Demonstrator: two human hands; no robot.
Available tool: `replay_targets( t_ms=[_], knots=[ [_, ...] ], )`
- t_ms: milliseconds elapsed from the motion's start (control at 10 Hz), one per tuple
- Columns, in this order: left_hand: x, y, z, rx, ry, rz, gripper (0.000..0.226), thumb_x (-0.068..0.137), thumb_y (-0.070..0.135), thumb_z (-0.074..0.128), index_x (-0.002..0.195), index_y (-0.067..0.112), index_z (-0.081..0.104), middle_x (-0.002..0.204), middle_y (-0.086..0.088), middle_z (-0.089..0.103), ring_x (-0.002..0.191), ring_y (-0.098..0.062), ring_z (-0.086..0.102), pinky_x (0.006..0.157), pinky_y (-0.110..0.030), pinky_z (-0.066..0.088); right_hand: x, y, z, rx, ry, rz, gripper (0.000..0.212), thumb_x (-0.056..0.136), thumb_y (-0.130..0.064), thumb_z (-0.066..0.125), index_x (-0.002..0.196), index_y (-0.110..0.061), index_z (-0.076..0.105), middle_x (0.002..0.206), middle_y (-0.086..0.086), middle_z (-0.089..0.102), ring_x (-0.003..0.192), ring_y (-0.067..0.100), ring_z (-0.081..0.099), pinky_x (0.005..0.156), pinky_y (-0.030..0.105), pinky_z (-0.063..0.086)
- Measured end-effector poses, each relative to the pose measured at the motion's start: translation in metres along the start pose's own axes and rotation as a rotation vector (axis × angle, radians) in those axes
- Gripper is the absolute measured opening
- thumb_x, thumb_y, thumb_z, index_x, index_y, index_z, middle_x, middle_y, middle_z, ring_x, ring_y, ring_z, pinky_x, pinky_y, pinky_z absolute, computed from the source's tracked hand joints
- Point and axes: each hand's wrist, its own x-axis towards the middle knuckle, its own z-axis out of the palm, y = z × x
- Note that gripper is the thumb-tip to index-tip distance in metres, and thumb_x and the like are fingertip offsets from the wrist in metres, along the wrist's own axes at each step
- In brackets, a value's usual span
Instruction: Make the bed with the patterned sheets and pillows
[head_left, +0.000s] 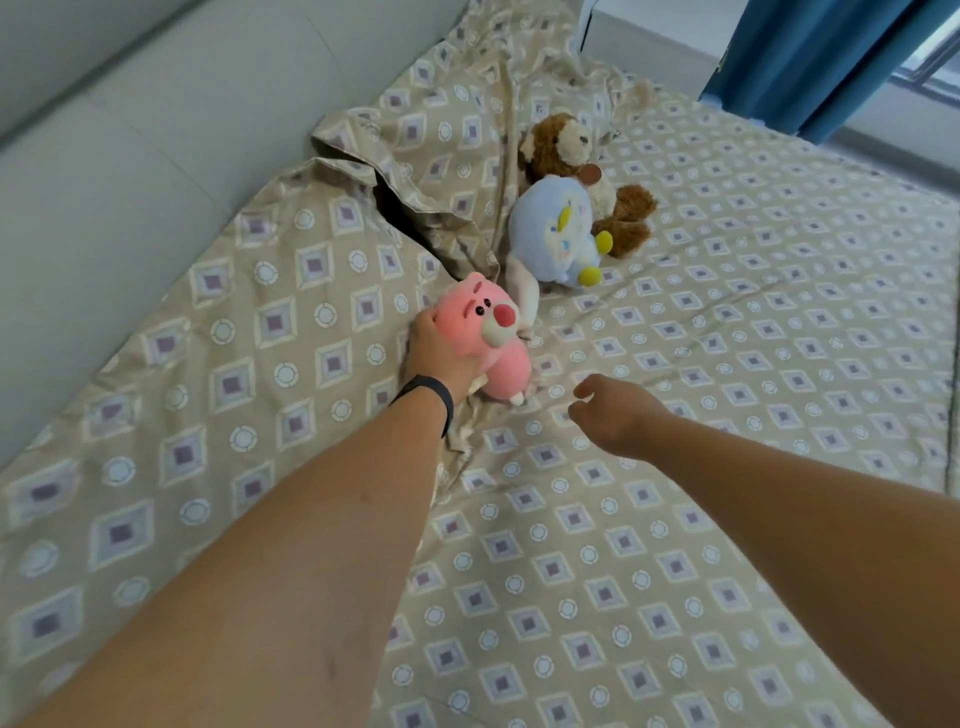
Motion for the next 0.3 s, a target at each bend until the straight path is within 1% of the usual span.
replay_targets(
  t_ms=[100,200,300],
  knots=[
    [0.005,-0.002,0.009,0.23,0.099,-0.003,0.094,0.059,0.037,0.088,0.138,0.021,0.038,0.138,-0.007,0.045,0.125,-0.03,0.049,0.103,-0.04,0.046,-0.001,0.003,-0.009,-0.09,0.001,-0.037,0.047,0.102,-0.032,0.045,0.147,-0.019,0.046,0.142,0.011,0.054,0.12,0.029,0.056,0.087,0.033,0.043],
    [-0.011,0.018,-0.001,0.335,0.139,-0.079,0.106,0.06,0.043,0.086,0.144,0.025,0.023,0.145,-0.01,0.025,0.132,-0.034,0.029,0.103,-0.043,0.039,-0.012,-0.002,-0.028,-0.105,0.014,-0.062,0.045,0.102,-0.033,0.047,0.145,-0.02,0.048,0.143,0.009,0.053,0.117,0.028,0.058,0.091,0.036,0.047],
    [-0.043,0.024,-0.015,0.324,0.18,-0.023,0.09,0.071,0.031,0.078,0.142,0.025,0.023,0.142,-0.009,0.025,0.128,-0.035,0.03,0.098,-0.046,0.044,-0.043,-0.007,-0.061,-0.186,0.097,-0.11,0.045,0.103,-0.035,0.046,0.146,-0.024,0.046,0.145,0.004,0.047,0.12,0.027,0.057,0.099,0.044,0.049]
  ],
)
